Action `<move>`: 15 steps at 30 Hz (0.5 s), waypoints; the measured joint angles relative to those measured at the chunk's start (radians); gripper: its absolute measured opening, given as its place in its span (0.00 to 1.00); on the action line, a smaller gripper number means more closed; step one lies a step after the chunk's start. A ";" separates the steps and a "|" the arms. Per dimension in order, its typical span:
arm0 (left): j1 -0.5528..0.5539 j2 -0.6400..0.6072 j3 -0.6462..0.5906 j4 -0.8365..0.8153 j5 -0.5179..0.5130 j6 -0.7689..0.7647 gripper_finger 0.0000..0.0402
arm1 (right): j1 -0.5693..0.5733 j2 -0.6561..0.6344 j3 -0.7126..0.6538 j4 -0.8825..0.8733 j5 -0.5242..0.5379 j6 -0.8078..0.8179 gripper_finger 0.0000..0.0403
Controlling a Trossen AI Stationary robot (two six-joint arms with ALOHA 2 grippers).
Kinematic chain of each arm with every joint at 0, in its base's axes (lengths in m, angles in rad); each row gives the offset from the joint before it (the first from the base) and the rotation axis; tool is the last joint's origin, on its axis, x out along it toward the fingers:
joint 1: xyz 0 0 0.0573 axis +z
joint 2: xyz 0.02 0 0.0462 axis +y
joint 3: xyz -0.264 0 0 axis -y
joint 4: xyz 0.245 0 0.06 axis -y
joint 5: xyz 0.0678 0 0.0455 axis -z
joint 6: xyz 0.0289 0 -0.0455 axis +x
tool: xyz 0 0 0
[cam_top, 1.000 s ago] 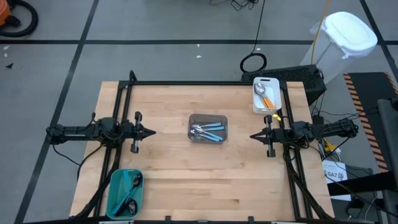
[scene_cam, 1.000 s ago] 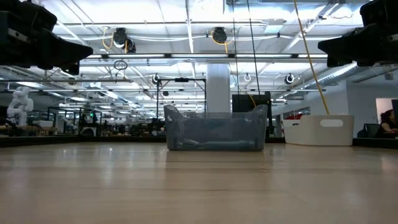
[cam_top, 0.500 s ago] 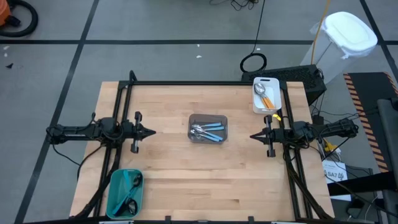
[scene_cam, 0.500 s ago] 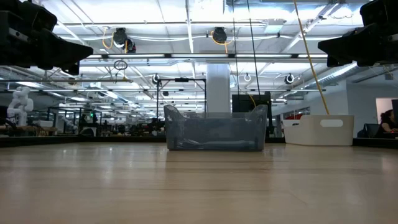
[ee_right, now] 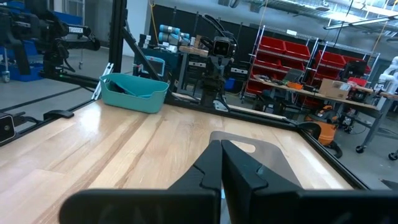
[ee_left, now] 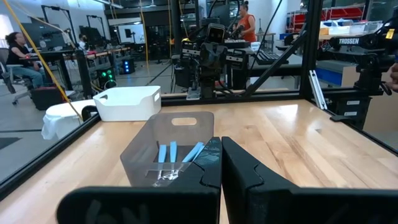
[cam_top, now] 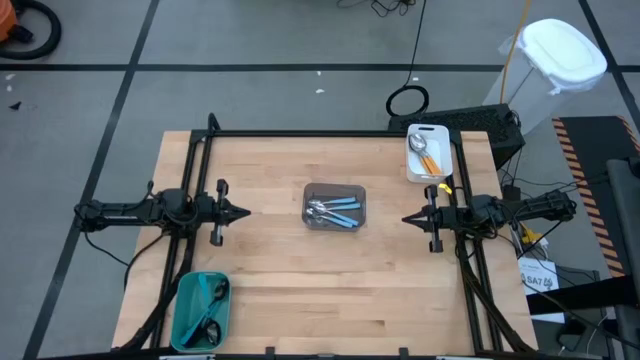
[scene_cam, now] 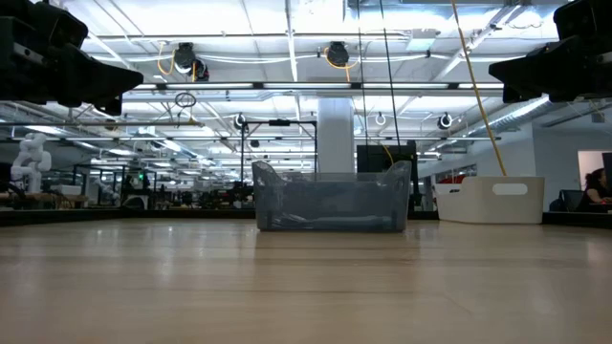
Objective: Sort silverware by color (type)
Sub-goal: Return to Home Position
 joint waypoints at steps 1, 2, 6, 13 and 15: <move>0.000 0.000 0.000 0.000 0.000 0.000 0.00 | 0.000 0.000 0.000 0.000 0.000 0.000 0.00; 0.000 0.000 0.000 0.000 0.000 0.000 0.00 | 0.000 0.000 0.000 0.000 0.000 0.000 0.00; 0.000 0.000 0.000 0.000 0.000 0.000 0.00 | 0.000 0.000 0.000 -0.003 -0.002 0.033 0.00; 0.000 0.000 0.000 0.000 0.000 0.000 0.00 | 0.000 0.001 0.000 -0.035 -0.002 -0.042 0.00; 0.000 0.000 0.000 0.000 0.000 0.000 0.00 | 0.000 0.002 0.000 -0.035 0.013 -0.046 0.00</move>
